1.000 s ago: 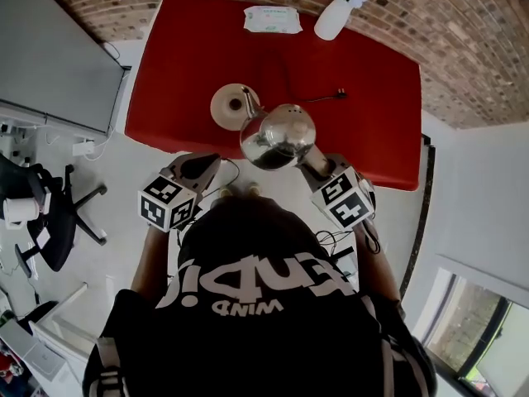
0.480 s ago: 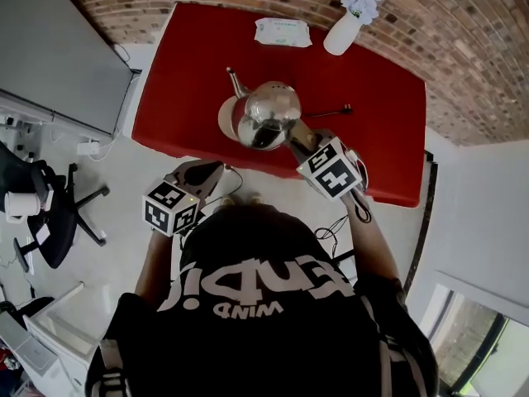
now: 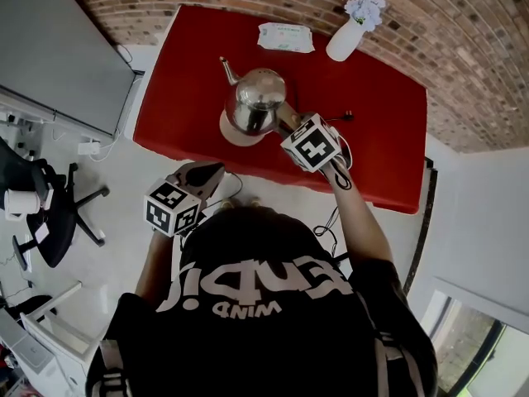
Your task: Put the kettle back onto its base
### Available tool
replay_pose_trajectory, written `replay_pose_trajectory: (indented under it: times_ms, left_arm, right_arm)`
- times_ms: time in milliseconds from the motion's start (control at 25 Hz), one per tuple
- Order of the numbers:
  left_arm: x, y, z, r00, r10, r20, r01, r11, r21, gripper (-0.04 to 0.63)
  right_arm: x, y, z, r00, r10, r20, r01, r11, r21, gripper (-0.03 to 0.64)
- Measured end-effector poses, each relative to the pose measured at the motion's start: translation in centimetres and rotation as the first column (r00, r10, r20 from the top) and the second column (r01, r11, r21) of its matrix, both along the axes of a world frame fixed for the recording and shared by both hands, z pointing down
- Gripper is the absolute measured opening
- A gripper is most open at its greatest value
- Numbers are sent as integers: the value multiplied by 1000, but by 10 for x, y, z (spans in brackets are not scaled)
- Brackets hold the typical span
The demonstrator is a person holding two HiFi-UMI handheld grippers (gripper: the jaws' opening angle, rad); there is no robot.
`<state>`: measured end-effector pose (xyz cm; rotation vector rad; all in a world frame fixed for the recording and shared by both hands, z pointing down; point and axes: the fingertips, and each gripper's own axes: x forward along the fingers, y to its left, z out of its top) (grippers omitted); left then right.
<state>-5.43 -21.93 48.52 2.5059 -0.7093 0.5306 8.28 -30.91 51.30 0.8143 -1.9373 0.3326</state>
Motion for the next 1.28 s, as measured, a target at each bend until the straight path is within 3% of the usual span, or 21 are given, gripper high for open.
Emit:
replay_pose_trajectory:
  times_ms: [840,1280]
  left_arm:
    - [-19,-1,4,998,-61,25,61,998,-2,9]
    - [-21,1,9,997,-68,26,68,998,-17,9]
  right_arm:
    - [-17,-15,72,1000,24,-12,-25,997,-72,70]
    - [-24,-13,72,1000,24,-14,-25,998,-52,71]
